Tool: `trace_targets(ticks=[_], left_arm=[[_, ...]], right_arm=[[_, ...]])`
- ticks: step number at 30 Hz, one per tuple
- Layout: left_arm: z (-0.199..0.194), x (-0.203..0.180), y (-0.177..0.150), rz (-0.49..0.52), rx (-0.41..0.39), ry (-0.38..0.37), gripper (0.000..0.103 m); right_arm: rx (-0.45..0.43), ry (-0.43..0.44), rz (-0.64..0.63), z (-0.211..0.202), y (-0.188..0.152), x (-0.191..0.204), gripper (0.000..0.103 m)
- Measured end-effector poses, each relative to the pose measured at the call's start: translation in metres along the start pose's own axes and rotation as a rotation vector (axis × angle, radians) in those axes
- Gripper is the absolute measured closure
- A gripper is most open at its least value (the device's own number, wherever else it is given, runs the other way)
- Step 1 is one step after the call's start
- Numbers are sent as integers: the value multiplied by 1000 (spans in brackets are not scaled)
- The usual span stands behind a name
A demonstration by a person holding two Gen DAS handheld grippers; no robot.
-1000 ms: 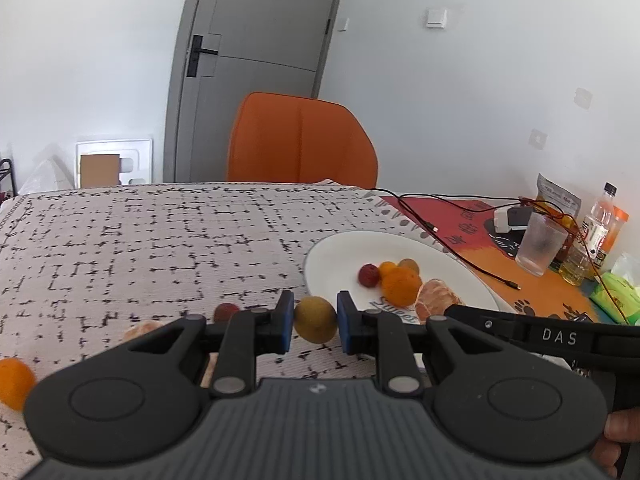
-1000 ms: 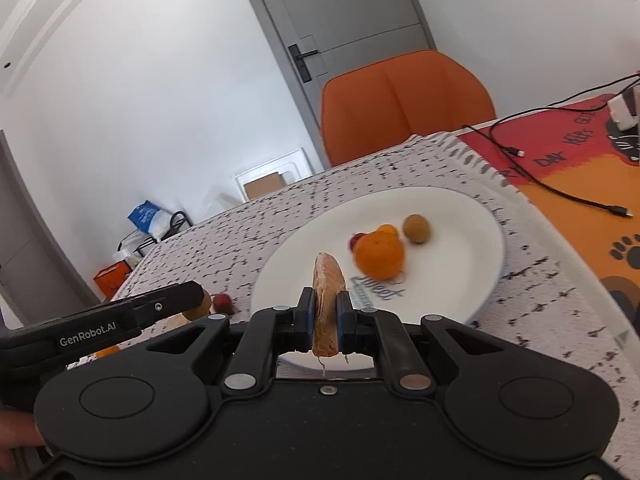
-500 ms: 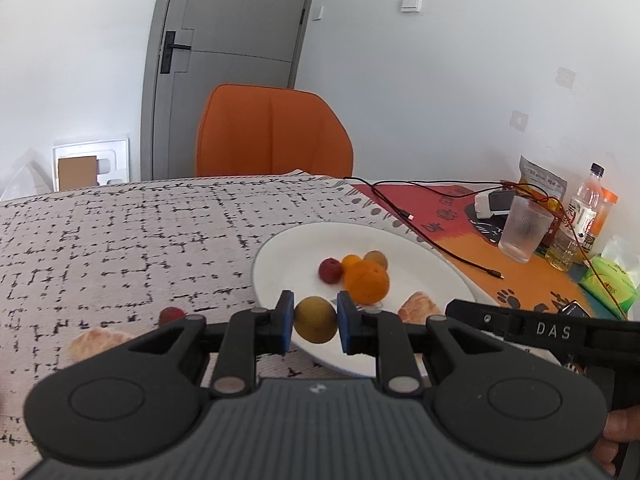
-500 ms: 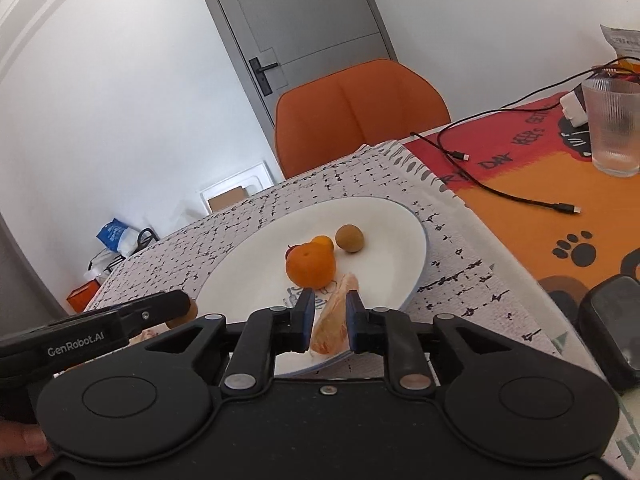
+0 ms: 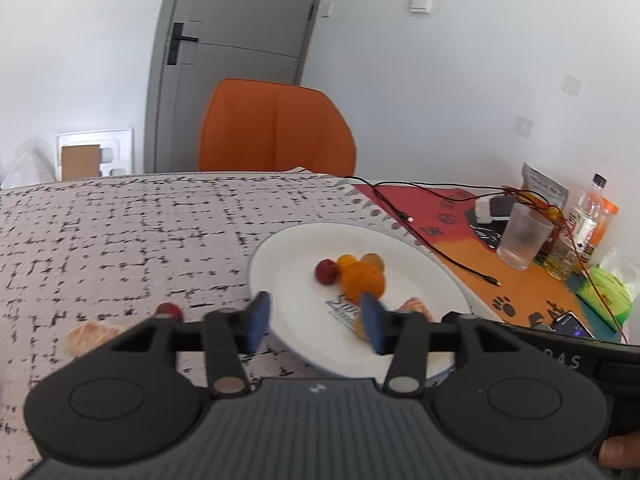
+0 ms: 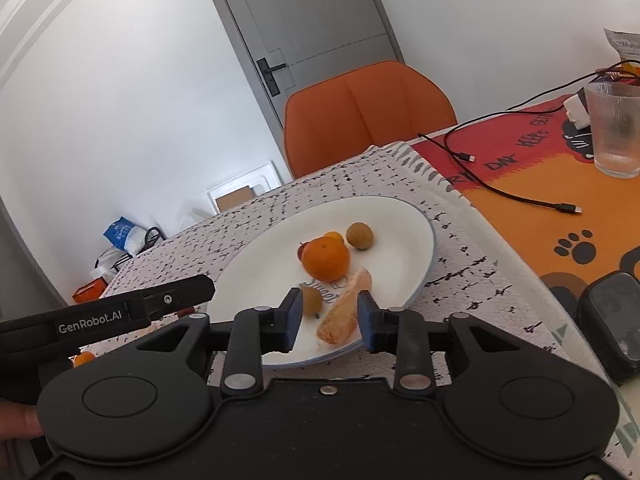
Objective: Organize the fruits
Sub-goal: 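Carry both held fruits onto the white plate and open both tools, then move both open tools back to the remaining fruits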
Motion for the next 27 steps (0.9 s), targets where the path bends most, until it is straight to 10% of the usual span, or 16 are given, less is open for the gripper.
trace_targets(ticks=[9,19,27], left_arm=[[-22,27,7,-13,-31,65,20],[-49,62,10,-46,-59,142,17],[-66,90,10,-77,-75,205,17]], right_arm=[[-7,21,-19,1,1,17,45],[-39,78,-42,2,4,46,3],[-29,122,-60,6,2,69,0]])
Point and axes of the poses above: each gripper's, at about its wrist camera, not at the fingertips, and z roughly the way its jaws point, x to its left, y to its top, the point moved 10 cm from there along z, roughly the way its jaws point, and after that the axes turned 7 degrees about -z, right-handed, at the moved point
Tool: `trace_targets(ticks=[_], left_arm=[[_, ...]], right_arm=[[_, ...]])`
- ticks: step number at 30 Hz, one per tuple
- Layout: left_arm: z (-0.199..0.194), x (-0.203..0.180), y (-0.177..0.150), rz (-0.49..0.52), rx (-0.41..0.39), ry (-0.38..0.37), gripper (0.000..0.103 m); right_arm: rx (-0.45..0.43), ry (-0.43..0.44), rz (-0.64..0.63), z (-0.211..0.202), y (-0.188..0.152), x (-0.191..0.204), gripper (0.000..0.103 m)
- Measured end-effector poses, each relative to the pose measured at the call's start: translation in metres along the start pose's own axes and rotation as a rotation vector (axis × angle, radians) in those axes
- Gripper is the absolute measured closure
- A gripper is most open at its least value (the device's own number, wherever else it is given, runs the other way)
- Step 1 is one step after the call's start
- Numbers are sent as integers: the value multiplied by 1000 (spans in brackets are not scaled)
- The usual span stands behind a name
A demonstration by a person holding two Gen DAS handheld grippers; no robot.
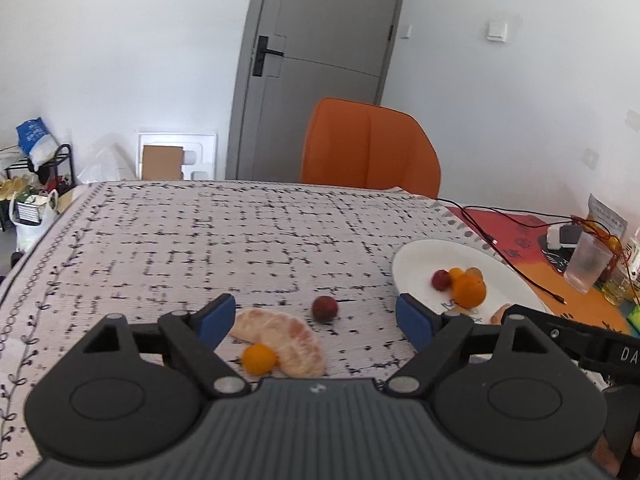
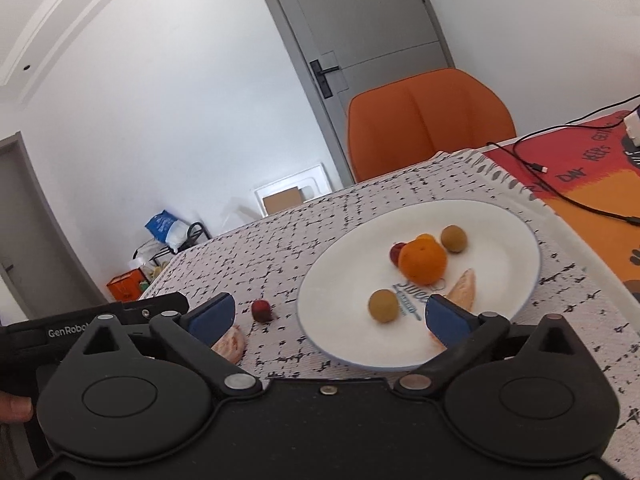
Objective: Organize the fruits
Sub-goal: 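Move both open tools back to the remaining fruits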
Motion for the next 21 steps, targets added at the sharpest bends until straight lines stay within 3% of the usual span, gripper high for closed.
trace_targets(ticks=[21], left_arm=[[-22,70,-6,-63,-20,104,17]], right_arm=[[47,122,-81,24,-6,54,0]])
Point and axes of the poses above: each gripper's, at about its wrist camera, not at the fingertips, and z roughly the way its jaws point, x to its left, y to its top, the point moved 10 cm from there along z, roughly the way its jaws point, and after that the axes turned 7 degrees about -z, right-handed, at the moved point
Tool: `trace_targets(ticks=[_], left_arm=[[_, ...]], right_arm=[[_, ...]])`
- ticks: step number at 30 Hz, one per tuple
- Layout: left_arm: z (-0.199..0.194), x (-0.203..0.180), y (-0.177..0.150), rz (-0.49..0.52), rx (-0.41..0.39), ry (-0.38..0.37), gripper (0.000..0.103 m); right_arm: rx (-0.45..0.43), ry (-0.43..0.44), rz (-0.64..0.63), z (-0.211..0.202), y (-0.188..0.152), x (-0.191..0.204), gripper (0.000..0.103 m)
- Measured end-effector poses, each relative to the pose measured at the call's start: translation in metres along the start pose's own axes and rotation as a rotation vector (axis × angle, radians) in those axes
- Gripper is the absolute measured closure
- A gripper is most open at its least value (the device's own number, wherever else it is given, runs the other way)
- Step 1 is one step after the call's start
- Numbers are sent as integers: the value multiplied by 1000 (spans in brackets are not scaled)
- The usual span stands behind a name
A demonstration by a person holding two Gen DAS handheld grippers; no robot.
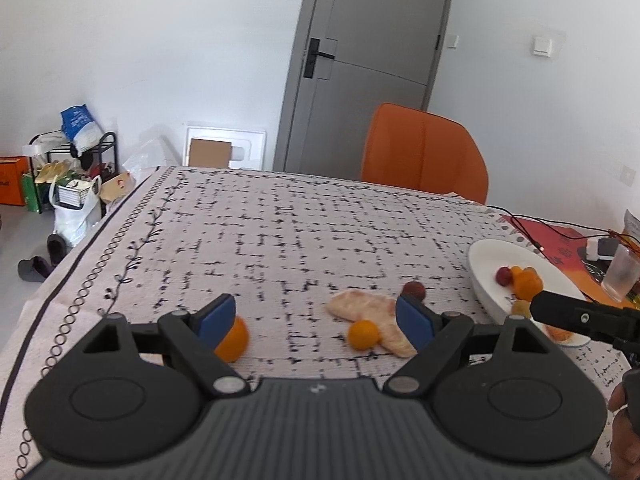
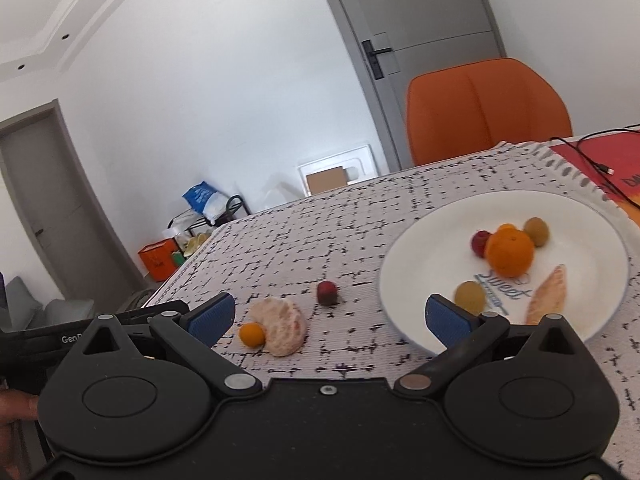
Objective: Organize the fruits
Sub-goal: 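Move both open tools back to the remaining fruits, then grasp a large orange with the left tool while the right tool grasps a peeled pomelo segment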
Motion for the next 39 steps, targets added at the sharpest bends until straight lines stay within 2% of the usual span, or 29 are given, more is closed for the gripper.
trace_targets(ticks=[11,20,28,31,32,39], left_arm=[[8,35,-4,-41,-5,59,18],[19,48,-10,-62,12,67,23],[30,58,-16,-97,40,68,39],[34,62,-18,-111,54,69,62],[33,64,-17,-116,49,79,67],[24,71,-16,-133,49,61,67]], right_arm=[[37,30,-47,16,-5,22,5],[77,37,-81,30,-10,35,18],[130,29,-109,47,-19,40,29],[147,27,-124,51,-22,43,32],[152,26,-129,53,-22,44,33],[188,9,-132,67,-29,42,44]])
Point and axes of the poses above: each gripper's, at about its wrist camera, not at the fingertips, and z roughly the way its jaws point, x to its left, y to its top, the point moved 10 cm from there along z, roughly the way its jaws point, and after that the axes turned 7 degrees about -z, right-handed, at the moved point
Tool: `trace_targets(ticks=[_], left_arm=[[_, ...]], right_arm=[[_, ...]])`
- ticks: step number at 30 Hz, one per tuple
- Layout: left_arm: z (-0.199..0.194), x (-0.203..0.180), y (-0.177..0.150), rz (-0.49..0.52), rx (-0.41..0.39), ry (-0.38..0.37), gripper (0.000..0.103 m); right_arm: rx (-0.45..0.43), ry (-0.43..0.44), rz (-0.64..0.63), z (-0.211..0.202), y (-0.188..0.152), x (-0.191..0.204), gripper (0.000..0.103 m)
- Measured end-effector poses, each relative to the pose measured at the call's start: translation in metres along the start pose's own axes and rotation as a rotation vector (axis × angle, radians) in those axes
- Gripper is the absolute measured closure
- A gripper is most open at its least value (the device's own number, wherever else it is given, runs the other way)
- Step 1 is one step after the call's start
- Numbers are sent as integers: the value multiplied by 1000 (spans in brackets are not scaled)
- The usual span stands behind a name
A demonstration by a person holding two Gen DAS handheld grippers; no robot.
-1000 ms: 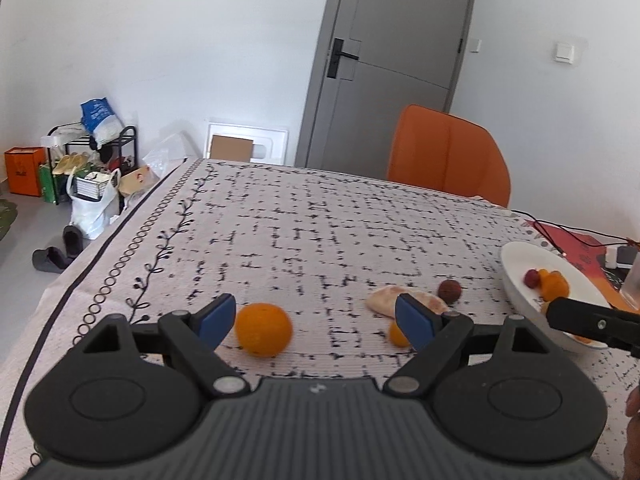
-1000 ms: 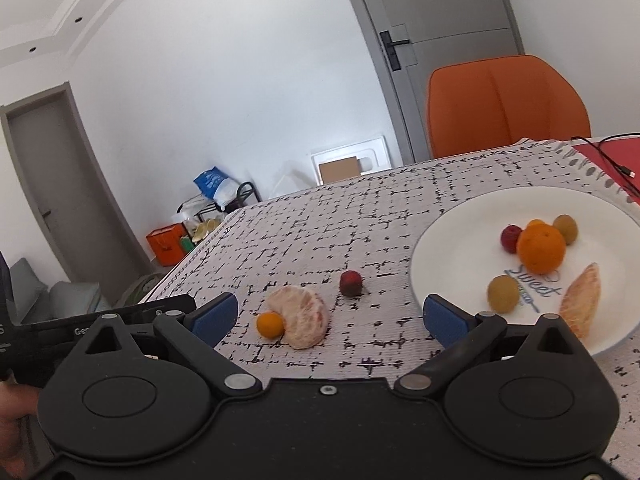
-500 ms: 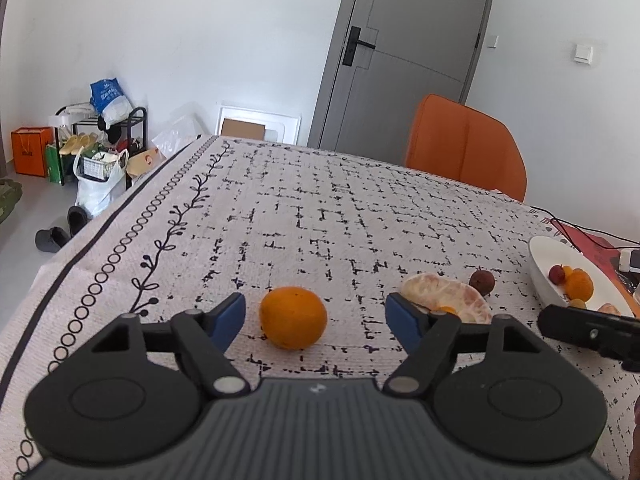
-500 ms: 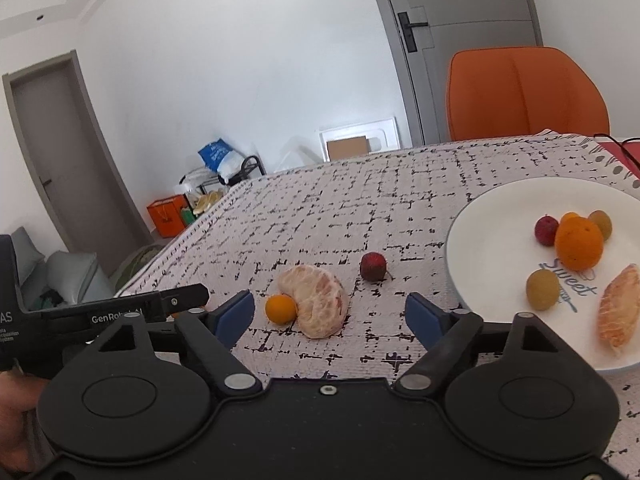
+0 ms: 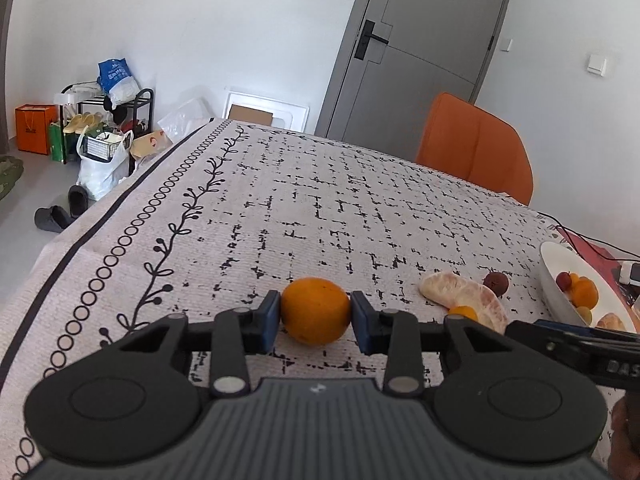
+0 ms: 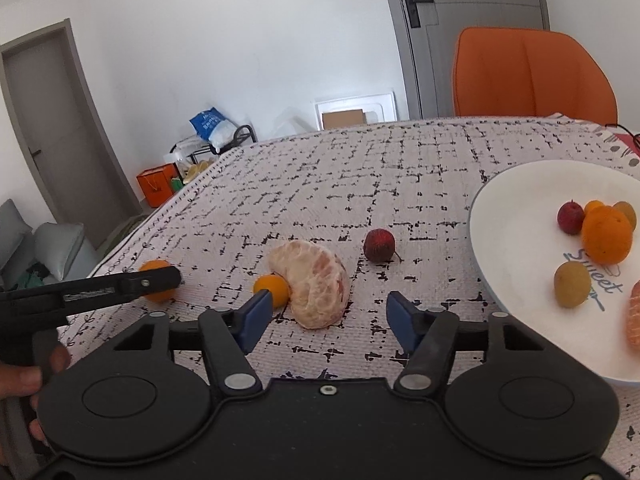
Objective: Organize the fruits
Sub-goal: 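Grasp a large orange with the left tool while the right tool grasps a peeled pomelo segment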
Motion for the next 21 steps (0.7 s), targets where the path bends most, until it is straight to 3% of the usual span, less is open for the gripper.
trace_targets(ticks=[13,21], left_arm=[[-8,1,6,-6,-19,-2,67],[-17,4,12,-8,-40,7,67]], right_arm=[[21,-29,-56,17,0,4,55],[33,-27,-96,25,6,10,55]])
Point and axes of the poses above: each gripper's, at about its wrist camera, not at the fingertips, and z roughly the way its jaws point, x to its left, y to its top, the point moved 10 cm from there along z, roughly the way its jaws point, and after that the axes turned 7 degrees about -z, right-handed, at the moved point
